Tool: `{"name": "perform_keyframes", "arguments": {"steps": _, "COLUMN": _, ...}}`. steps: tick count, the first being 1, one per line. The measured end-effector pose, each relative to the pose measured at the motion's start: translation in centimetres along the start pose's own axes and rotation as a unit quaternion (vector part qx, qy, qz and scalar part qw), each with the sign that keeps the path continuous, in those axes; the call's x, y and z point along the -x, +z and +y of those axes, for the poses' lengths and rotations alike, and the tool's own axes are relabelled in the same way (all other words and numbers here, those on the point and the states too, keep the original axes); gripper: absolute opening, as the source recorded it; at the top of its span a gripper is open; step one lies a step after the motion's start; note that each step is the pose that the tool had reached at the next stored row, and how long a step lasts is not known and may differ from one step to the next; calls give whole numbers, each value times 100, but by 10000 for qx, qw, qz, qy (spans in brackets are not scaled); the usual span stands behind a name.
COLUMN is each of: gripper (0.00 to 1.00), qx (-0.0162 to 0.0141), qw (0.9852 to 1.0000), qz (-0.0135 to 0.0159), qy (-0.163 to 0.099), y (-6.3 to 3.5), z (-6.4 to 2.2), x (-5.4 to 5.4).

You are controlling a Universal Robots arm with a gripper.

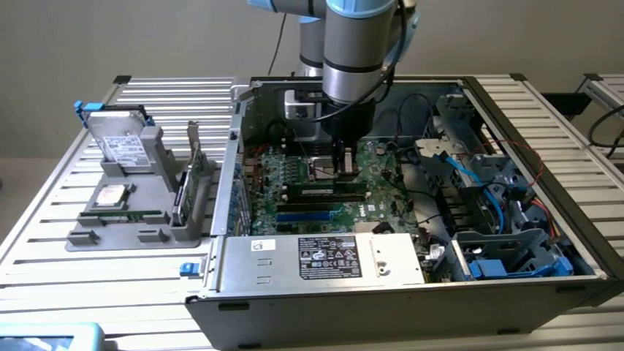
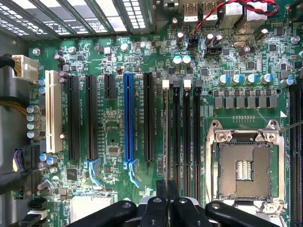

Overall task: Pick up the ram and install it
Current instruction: 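Insert the ram into the slot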

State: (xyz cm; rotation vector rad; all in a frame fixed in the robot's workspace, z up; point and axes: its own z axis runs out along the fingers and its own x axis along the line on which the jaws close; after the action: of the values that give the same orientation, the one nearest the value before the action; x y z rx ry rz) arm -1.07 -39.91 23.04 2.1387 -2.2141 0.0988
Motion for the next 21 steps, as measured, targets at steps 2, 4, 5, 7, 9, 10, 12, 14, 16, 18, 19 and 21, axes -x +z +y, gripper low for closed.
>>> {"name": "perform_keyframes", "arguments": {"steps": 2, "gripper": 13, "qx": -3, "qw": 10000, "qz": 0, "qy": 0, "y": 1, "z": 0, "x": 0}}
{"name": "perform_keyframes", "arguments": {"steps": 4, "gripper": 13, "qx": -12, "qw": 10000, "qz": -1, "qy": 2, "y": 2, "z": 5, "x": 0}}
{"name": "perform_keyframes", "arguments": {"steps": 5, "gripper": 13, "qx": -16, "qw": 10000, "qz": -2, "qy": 2, "y": 2, "z": 9, "x": 0}}
{"name": "perform_keyframes", "arguments": {"steps": 7, "gripper": 13, "qx": -25, "qw": 10000, "qz": -3, "qy": 2, "y": 3, "z": 16, "x": 0}}
{"name": "perform_keyframes", "arguments": {"steps": 9, "gripper": 13, "qx": -32, "qw": 10000, "qz": -3, "qy": 3, "y": 3, "z": 20, "x": 0}}
{"name": "perform_keyframes", "arguments": {"steps": 10, "gripper": 13, "qx": -36, "qw": 10000, "qz": -2, "qy": 3, "y": 3, "z": 23, "x": 0}}
{"name": "perform_keyframes", "arguments": {"steps": 12, "gripper": 13, "qx": -44, "qw": 10000, "qz": -3, "qy": 4, "y": 4, "z": 27, "x": 0}}
{"name": "perform_keyframes", "arguments": {"steps": 14, "gripper": 13, "qx": -49, "qw": 10000, "qz": -2, "qy": 5, "y": 5, "z": 29, "x": 0}}
{"name": "perform_keyframes", "arguments": {"steps": 16, "gripper": 13, "qx": -54, "qw": 10000, "qz": -2, "qy": 6, "y": 7, "z": 32, "x": -1}}
{"name": "perform_keyframes", "arguments": {"steps": 18, "gripper": 13, "qx": -61, "qw": 10000, "qz": -3, "qy": 7, "y": 9, "z": 38, "x": 0}}
{"name": "perform_keyframes", "arguments": {"steps": 19, "gripper": 13, "qx": -67, "qw": 10000, "qz": -3, "qy": 7, "y": 10, "z": 41, "x": 0}}
{"name": "perform_keyframes", "arguments": {"steps": 21, "gripper": 13, "qx": -82, "qw": 10000, "qz": -4, "qy": 9, "y": 14, "z": 52, "x": 0}}
